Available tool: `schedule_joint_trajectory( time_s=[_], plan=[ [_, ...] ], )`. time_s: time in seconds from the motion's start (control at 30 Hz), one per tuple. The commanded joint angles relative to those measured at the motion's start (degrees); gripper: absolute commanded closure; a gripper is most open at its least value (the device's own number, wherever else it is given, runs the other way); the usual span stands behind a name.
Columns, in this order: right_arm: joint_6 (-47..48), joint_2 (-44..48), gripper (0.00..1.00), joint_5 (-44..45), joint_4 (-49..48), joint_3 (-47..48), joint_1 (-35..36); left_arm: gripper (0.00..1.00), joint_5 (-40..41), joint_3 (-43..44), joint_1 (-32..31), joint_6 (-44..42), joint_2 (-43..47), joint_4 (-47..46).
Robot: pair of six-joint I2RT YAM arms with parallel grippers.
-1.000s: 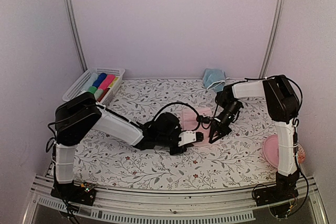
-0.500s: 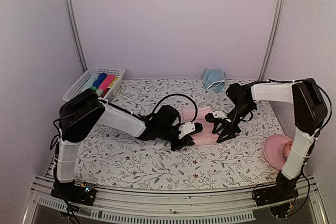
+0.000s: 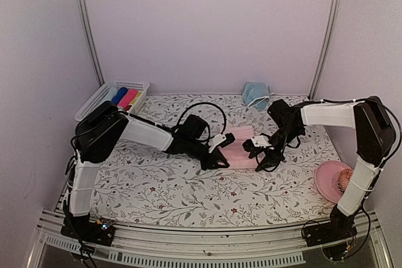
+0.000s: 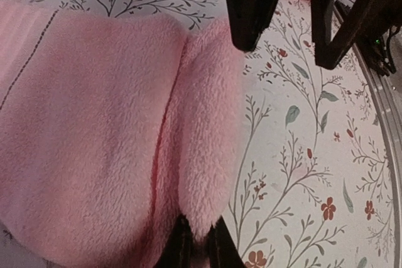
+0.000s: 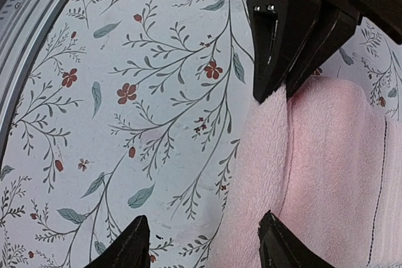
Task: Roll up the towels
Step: Roll the towel at the center of the board.
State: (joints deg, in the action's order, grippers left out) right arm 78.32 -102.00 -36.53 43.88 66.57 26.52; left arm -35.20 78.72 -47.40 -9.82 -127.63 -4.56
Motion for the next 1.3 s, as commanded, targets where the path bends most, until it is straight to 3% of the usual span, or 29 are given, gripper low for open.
schedule_joint_trajectory(
  time_s=[0.0, 0.87, 1.27],
  plan=[
    [0.3, -1.2, 0.41, 0.41, -1.17, -0.76, 1.6, 0.99, -3.28, 1.65, 1.43, 2.93, -2.29, 4.24],
    [-5.51, -4.36, 0.42, 6.48, -10.14, -2.66, 3.59, 0.96, -4.88, 6.53, 1.82, 3.85, -6.22, 8.7],
    [-7.23, -5.0, 0.43, 9.78, -13.64, -3.54, 3.54, 0.68, -3.97, 4.07, 2.92, 5.6, -4.22, 6.45]
  ],
)
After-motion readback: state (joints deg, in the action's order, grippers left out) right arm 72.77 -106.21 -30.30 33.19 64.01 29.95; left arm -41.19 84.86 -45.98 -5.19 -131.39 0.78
